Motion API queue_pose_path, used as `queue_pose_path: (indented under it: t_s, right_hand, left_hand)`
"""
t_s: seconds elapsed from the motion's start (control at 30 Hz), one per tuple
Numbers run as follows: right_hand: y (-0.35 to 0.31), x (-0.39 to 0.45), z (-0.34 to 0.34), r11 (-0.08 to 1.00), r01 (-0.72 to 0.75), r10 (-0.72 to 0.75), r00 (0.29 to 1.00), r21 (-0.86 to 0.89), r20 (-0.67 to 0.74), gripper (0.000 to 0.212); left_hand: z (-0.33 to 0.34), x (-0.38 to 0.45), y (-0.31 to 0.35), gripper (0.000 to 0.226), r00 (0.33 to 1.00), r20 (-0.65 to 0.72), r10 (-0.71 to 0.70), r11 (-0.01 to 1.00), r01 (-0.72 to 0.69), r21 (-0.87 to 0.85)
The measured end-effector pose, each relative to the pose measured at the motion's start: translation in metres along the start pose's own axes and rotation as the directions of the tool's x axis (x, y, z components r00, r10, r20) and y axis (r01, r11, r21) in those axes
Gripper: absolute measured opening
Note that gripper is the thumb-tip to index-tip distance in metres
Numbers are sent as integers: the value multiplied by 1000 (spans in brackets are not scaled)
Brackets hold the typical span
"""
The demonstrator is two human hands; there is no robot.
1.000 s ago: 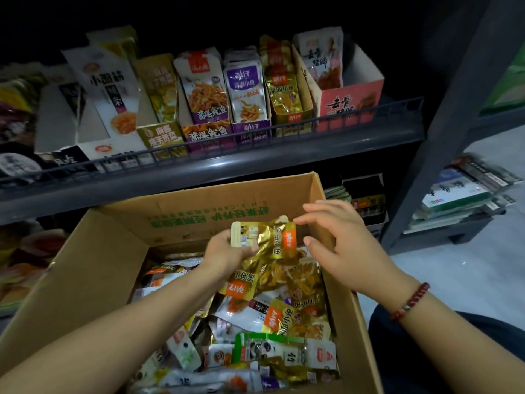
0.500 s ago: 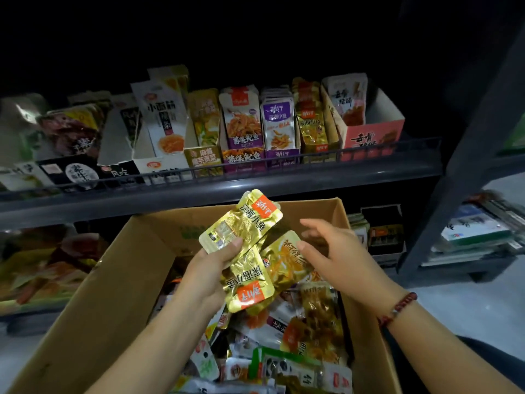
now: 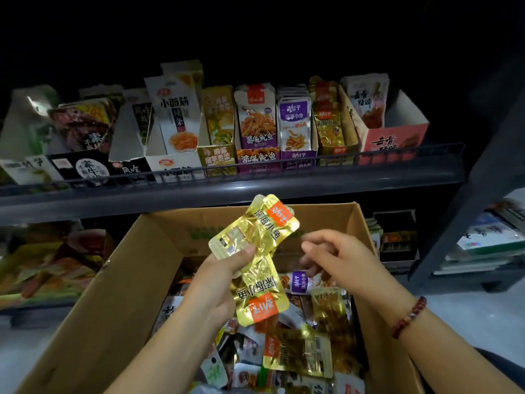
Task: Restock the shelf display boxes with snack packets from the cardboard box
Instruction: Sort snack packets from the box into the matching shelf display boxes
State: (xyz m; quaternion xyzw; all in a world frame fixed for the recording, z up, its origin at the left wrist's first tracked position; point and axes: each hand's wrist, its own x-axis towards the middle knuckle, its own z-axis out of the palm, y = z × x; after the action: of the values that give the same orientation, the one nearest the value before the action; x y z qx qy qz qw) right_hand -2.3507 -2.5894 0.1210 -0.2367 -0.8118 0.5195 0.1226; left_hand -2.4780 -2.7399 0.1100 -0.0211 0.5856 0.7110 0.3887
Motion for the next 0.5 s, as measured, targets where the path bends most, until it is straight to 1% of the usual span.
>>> queue_pose_path:
  t_s: [0.07, 0.13, 0.2, 0.27, 0.33, 0.4, 0.5]
  right_hand:
    - [-2, 0, 0, 997, -26, 28, 999, 68, -23, 28]
    - [-2, 0, -1, 996, -41, 42, 999, 81, -23, 26]
    - [-2, -1, -2, 993, -54, 58, 998, 106, -36, 22]
    - [0, -1, -3, 986, -74, 85, 994, 149, -69, 18]
    - [2, -1, -4, 968, -98, 121, 988, 230, -91, 15]
    - [3, 0, -5, 951, -109, 145, 984, 289, -105, 10]
    - [4, 2, -5, 947, -94, 152, 973, 309, -171, 8]
  left_hand:
    - [3, -5, -2, 49, 998, 62, -5, 998, 2, 62]
    - [6, -9, -5, 53, 993, 114, 9, 992, -23, 122]
    - [9, -12, -8, 54, 990, 129, 53, 986, -72, 153]
    - [10, -14, -8, 55, 988, 140, 58, 986, -78, 145]
    - [11, -14, -6, 57, 984, 174, 27, 992, -48, 120]
    - [9, -14, -3, 53, 979, 205, 21, 992, -46, 116]
    - [8, -16, 0, 51, 973, 226, 44, 992, -69, 104]
